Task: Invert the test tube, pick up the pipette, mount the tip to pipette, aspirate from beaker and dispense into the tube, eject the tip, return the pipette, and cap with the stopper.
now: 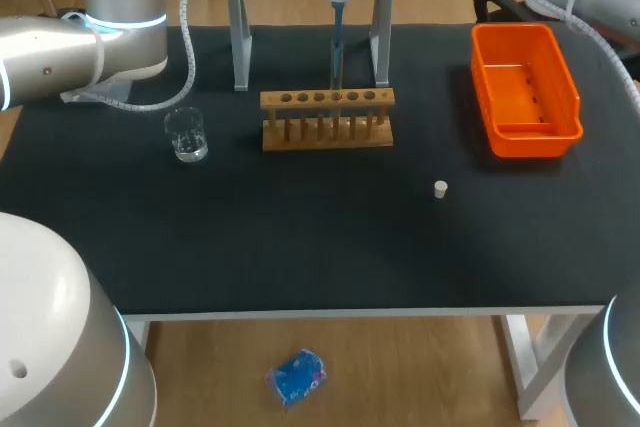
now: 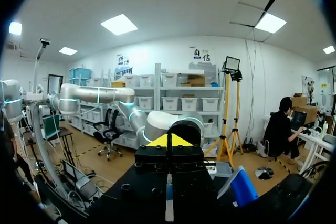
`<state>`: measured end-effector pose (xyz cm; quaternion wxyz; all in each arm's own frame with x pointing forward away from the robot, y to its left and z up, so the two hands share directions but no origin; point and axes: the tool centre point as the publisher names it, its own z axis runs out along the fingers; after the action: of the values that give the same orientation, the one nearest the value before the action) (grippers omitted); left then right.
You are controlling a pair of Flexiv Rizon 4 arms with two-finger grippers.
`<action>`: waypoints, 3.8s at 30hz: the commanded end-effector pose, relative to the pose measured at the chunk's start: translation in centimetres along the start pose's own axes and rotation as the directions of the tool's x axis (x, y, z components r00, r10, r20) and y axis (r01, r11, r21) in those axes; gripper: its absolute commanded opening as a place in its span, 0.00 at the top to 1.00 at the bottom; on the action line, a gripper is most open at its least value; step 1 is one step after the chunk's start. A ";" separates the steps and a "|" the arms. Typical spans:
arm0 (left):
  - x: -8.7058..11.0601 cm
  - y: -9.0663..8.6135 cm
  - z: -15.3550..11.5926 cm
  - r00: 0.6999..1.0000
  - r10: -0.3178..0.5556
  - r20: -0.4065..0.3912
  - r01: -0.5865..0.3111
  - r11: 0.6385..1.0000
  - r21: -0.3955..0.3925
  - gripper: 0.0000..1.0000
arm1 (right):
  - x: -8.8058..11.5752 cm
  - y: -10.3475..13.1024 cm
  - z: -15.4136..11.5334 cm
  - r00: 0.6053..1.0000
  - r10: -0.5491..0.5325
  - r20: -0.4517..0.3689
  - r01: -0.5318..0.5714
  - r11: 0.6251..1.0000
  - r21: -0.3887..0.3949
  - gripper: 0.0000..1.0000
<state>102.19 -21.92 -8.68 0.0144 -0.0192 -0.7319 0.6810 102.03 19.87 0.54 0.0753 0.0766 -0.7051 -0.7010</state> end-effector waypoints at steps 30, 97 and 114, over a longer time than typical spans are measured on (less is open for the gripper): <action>-0.1 -0.1 0.0 1.000 -0.001 -0.002 0.001 1.000 -0.002 1.00 | -0.7 -1.4 0.4 0.999 0.037 -0.024 -0.037 0.999 0.021 1.00; -0.1 -0.1 0.0 1.000 -0.001 -0.002 0.001 1.000 -0.002 1.00 | 0.4 -3.9 1.0 0.995 0.092 -0.027 -0.093 0.996 -0.012 1.00; -0.1 -0.1 0.0 1.000 -0.001 -0.002 0.001 1.000 -0.002 1.00 | -0.4 -0.9 0.7 0.999 0.023 -0.033 -0.023 1.000 0.011 1.00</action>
<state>102.18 -21.89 -8.85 0.0144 -0.0189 -0.7317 0.6813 101.98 20.79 -0.71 0.0934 0.0774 -0.7045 -0.6992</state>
